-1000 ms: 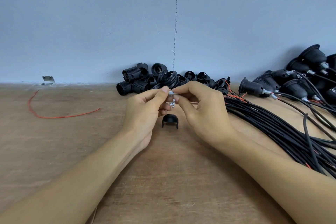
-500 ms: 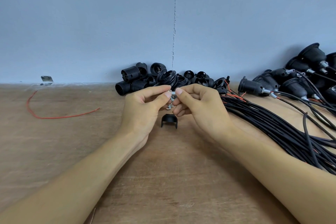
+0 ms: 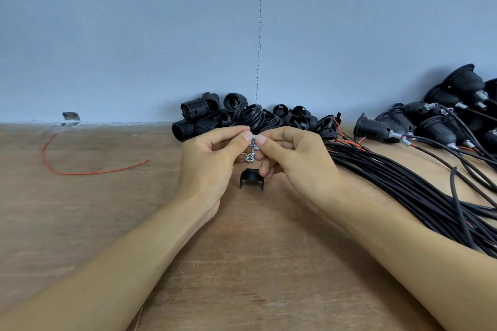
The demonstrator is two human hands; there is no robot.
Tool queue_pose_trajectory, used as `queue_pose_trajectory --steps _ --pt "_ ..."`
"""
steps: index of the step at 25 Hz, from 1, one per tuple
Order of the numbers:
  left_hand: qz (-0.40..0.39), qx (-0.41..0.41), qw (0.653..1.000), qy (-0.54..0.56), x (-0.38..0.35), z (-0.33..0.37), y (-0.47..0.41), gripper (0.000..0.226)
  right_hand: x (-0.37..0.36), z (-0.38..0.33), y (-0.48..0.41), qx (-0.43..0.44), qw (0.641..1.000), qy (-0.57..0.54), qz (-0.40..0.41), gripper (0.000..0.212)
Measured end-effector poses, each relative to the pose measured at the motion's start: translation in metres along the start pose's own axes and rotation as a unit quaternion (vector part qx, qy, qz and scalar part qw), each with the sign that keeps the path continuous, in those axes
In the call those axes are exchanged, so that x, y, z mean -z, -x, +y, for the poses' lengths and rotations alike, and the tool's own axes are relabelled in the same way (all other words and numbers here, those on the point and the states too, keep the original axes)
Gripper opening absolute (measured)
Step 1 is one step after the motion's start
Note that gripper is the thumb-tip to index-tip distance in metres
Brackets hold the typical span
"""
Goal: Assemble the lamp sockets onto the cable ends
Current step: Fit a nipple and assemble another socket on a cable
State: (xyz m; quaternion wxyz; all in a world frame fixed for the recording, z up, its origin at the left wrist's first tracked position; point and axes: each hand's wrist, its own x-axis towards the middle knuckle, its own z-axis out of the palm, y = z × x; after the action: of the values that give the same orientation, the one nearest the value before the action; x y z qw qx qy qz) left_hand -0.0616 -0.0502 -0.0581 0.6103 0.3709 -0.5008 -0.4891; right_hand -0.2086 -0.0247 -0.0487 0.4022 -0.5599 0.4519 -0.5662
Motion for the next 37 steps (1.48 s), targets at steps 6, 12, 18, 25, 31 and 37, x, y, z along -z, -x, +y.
queue_pose_trajectory --steps 6,12,18,25,31,37 --pt "-0.011 -0.004 1.0 -0.004 -0.004 0.001 0.003 0.015 -0.002 -0.001 0.001 0.055 0.998 0.035 0.023 0.006" --pt "-0.009 0.001 1.0 -0.019 -0.007 0.002 0.004 0.017 -0.002 -0.003 0.005 0.087 0.993 0.07 0.041 0.008" --pt "-0.011 0.021 1.0 -0.013 -0.004 0.003 0.001 0.019 -0.004 -0.009 0.01 0.113 0.983 0.136 0.046 0.007" --pt "-0.015 0.013 1.0 0.001 -0.003 0.001 0.0 0.014 -0.003 -0.009 0.01 0.092 0.984 0.141 0.062 0.006" --pt "-0.02 0.029 0.999 0.003 -0.003 0.0 -0.001 0.012 -0.002 -0.01 0.009 0.101 0.982 0.151 0.057 0.007" --pt "-0.021 0.027 0.999 0.033 -0.003 0.003 -0.001 0.011 -0.005 -0.008 0.009 0.084 0.988 0.117 0.058 0.006"
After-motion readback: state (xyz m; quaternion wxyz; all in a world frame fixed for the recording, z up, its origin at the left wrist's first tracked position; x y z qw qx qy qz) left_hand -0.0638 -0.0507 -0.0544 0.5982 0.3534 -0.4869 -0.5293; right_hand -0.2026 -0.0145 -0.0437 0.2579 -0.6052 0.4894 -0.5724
